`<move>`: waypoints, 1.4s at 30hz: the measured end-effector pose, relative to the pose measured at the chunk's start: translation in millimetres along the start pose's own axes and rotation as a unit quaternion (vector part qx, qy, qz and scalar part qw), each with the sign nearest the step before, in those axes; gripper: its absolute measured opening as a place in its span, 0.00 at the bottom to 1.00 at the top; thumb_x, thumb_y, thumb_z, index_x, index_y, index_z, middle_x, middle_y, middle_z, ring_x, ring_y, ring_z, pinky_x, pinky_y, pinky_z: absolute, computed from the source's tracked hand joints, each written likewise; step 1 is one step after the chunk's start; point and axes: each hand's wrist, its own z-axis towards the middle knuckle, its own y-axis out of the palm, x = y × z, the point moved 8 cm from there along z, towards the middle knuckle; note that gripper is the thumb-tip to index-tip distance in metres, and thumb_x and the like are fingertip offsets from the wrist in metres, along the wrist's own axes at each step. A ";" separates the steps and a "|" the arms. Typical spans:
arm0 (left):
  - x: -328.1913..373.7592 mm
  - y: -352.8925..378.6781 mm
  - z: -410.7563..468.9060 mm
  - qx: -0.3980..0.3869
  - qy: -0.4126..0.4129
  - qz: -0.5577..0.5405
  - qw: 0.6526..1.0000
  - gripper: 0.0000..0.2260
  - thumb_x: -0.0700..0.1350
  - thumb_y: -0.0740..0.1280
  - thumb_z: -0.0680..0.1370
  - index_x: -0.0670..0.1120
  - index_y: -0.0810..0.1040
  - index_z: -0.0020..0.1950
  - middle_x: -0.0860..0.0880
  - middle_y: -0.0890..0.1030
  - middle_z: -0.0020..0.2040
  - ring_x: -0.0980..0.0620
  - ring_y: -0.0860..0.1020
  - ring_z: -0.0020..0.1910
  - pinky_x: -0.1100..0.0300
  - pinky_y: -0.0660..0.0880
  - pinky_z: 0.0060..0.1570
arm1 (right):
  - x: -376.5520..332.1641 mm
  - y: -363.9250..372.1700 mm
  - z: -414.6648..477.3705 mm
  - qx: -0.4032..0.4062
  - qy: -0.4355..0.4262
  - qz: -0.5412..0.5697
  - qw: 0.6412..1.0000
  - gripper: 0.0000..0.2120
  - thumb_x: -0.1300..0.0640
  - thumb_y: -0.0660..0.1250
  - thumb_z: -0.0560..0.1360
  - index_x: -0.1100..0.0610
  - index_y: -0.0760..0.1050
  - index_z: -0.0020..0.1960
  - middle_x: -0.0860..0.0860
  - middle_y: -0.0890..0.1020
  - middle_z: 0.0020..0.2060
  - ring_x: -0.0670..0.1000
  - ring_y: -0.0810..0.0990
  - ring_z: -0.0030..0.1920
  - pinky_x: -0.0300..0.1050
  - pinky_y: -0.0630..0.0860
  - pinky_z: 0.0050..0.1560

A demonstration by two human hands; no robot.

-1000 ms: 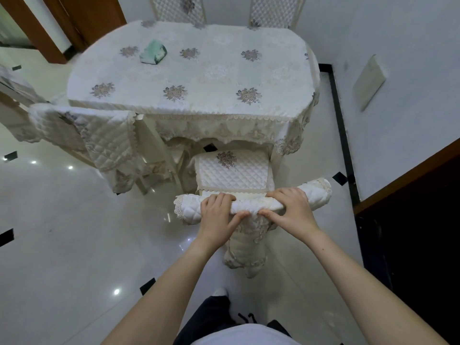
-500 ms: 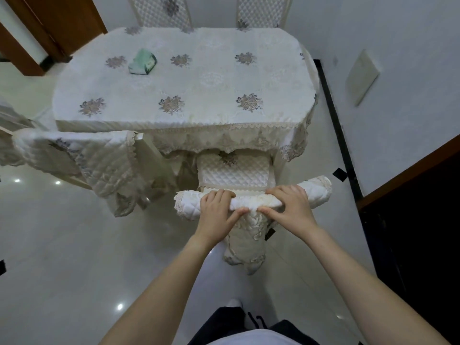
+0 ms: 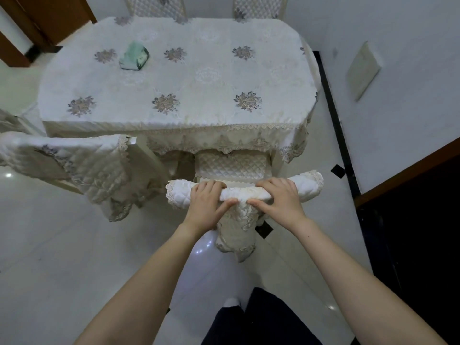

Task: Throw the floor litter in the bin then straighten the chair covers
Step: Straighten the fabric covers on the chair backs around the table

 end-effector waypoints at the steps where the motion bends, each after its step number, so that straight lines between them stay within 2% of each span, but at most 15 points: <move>1: 0.3 0.2 0.5 -0.004 -0.001 0.003 1.000 0.29 0.69 0.52 0.77 0.47 0.76 0.55 0.51 0.77 0.50 0.49 0.72 0.50 0.57 0.59 0.53 | 0.3 -0.2 1.1 -0.003 -0.003 -0.001 1.000 0.29 0.27 0.59 0.71 0.46 0.78 0.59 0.43 0.77 0.50 0.47 0.71 0.54 0.43 0.61 0.60; 4: 1.7 0.3 -2.4 -0.017 -0.015 0.000 1.000 0.28 0.69 0.53 0.77 0.46 0.76 0.56 0.51 0.76 0.51 0.48 0.72 0.52 0.56 0.61 0.56 | 0.7 -0.8 -0.4 -0.035 -0.033 0.010 0.999 0.31 0.26 0.53 0.74 0.48 0.76 0.61 0.44 0.78 0.52 0.49 0.72 0.55 0.44 0.62 0.61; 6: 4.4 -4.1 -7.5 0.007 -0.025 -0.003 1.000 0.29 0.69 0.53 0.78 0.45 0.76 0.57 0.49 0.77 0.52 0.48 0.73 0.53 0.54 0.65 0.58 | 4.9 -5.0 -4.9 -0.037 -0.048 0.014 0.998 0.33 0.27 0.50 0.75 0.48 0.76 0.62 0.45 0.78 0.53 0.50 0.72 0.57 0.46 0.64 0.62; 10: 17.1 -11.3 -17.4 0.067 -0.077 -0.005 0.995 0.26 0.62 0.62 0.76 0.41 0.76 0.59 0.46 0.77 0.55 0.47 0.72 0.55 0.50 0.70 0.60 | 23.3 -13.8 -8.6 -0.014 -0.013 0.020 1.000 0.28 0.30 0.57 0.74 0.48 0.76 0.62 0.46 0.77 0.53 0.49 0.71 0.58 0.44 0.64 0.62; 13: 20.8 -7.1 -20.1 0.069 -0.120 -0.030 0.990 0.28 0.65 0.64 0.74 0.41 0.75 0.59 0.46 0.76 0.55 0.49 0.69 0.58 0.43 0.69 0.64 | 29.0 -14.6 -6.7 -0.001 -0.001 0.061 0.998 0.25 0.30 0.62 0.72 0.46 0.78 0.58 0.43 0.77 0.50 0.47 0.71 0.54 0.44 0.66 0.58; 17: 11.5 -5.6 -19.4 0.085 -0.165 -0.091 0.978 0.30 0.68 0.67 0.69 0.44 0.76 0.56 0.50 0.74 0.53 0.52 0.69 0.59 0.44 0.69 0.64 | 32.5 -13.5 -3.1 0.027 -0.009 0.100 0.995 0.23 0.31 0.66 0.70 0.46 0.80 0.55 0.40 0.77 0.47 0.46 0.71 0.51 0.46 0.68 0.54; 22: 9.1 -8.4 -13.4 0.124 -0.175 -0.121 0.969 0.28 0.67 0.69 0.68 0.44 0.76 0.54 0.55 0.72 0.52 0.63 0.64 0.57 0.40 0.67 0.66 | 40.0 -10.2 6.7 0.029 -0.006 0.119 0.992 0.23 0.30 0.66 0.69 0.44 0.80 0.54 0.39 0.78 0.49 0.46 0.71 0.52 0.46 0.68 0.54; 27: -2.1 -8.5 4.0 0.128 -0.164 -0.119 0.971 0.27 0.66 0.70 0.68 0.45 0.76 0.54 0.55 0.72 0.52 0.62 0.65 0.57 0.40 0.68 0.64 | 44.1 -3.8 25.5 0.024 0.000 0.121 0.992 0.24 0.29 0.65 0.69 0.44 0.80 0.55 0.39 0.78 0.49 0.46 0.71 0.52 0.50 0.70 0.56; 36: -23.3 -13.0 53.2 0.128 -0.154 -0.121 0.972 0.26 0.65 0.70 0.68 0.46 0.76 0.53 0.55 0.73 0.50 0.62 0.65 0.53 0.41 0.70 0.63 | 47.7 -2.5 76.3 0.031 0.014 0.118 0.992 0.29 0.28 0.65 0.66 0.48 0.82 0.56 0.42 0.80 0.49 0.47 0.72 0.54 0.45 0.66 0.57; 42: -43.9 -13.7 86.8 0.114 -0.156 -0.125 0.973 0.26 0.65 0.69 0.68 0.46 0.76 0.53 0.55 0.73 0.50 0.59 0.67 0.53 0.43 0.70 0.62 | 50.4 3.9 112.7 0.024 0.018 0.121 0.992 0.25 0.29 0.66 0.67 0.44 0.81 0.55 0.39 0.79 0.48 0.45 0.71 0.53 0.45 0.66 0.58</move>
